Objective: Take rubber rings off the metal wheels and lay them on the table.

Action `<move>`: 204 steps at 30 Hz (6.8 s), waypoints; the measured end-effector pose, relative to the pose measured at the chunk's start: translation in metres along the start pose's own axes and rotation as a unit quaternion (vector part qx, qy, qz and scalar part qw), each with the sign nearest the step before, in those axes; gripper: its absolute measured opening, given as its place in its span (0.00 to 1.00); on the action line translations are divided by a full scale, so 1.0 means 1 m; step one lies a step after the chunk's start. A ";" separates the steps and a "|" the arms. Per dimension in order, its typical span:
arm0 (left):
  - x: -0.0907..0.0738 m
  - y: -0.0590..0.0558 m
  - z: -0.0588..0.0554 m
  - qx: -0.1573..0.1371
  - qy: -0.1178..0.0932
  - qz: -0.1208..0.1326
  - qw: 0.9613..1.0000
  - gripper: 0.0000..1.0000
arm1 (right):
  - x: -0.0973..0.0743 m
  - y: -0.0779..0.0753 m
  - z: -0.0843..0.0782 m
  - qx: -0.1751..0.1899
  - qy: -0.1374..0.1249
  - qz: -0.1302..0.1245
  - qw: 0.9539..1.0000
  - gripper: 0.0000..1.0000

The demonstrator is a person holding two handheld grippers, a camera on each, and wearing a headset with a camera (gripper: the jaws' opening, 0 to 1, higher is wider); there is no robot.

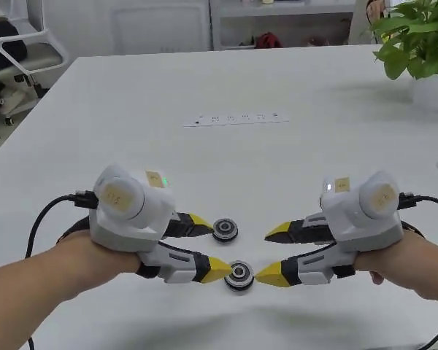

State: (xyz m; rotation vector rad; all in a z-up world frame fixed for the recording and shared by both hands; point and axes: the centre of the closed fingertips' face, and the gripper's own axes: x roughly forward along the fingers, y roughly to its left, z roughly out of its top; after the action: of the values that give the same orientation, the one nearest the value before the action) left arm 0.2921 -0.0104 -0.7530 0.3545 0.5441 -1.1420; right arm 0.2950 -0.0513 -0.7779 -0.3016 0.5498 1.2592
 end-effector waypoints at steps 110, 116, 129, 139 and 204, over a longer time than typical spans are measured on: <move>0.042 -0.013 -0.021 0.014 0.025 0.007 1.000 0.14 | 0.027 0.014 -0.020 0.027 0.017 0.030 0.999 0.17; 0.042 -0.013 -0.022 0.013 0.025 0.008 1.000 0.14 | 0.027 0.014 -0.020 0.021 0.018 0.030 0.999 0.15; 0.042 -0.012 -0.022 0.011 0.024 0.009 1.000 0.14 | 0.026 0.015 -0.021 0.000 0.022 0.027 0.999 0.13; 0.042 -0.013 -0.022 0.009 0.023 0.009 1.000 0.14 | 0.023 0.014 -0.024 0.002 0.022 0.025 0.999 0.05; 0.041 -0.013 -0.021 0.006 0.016 0.013 1.000 0.14 | 0.026 0.016 -0.018 -0.021 0.021 0.014 0.999 0.17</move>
State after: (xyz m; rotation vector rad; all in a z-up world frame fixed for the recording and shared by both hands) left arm 0.2881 -0.0354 -0.7943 0.3892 0.5592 -1.1164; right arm 0.2814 -0.0344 -0.8058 -0.3571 0.5667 1.2957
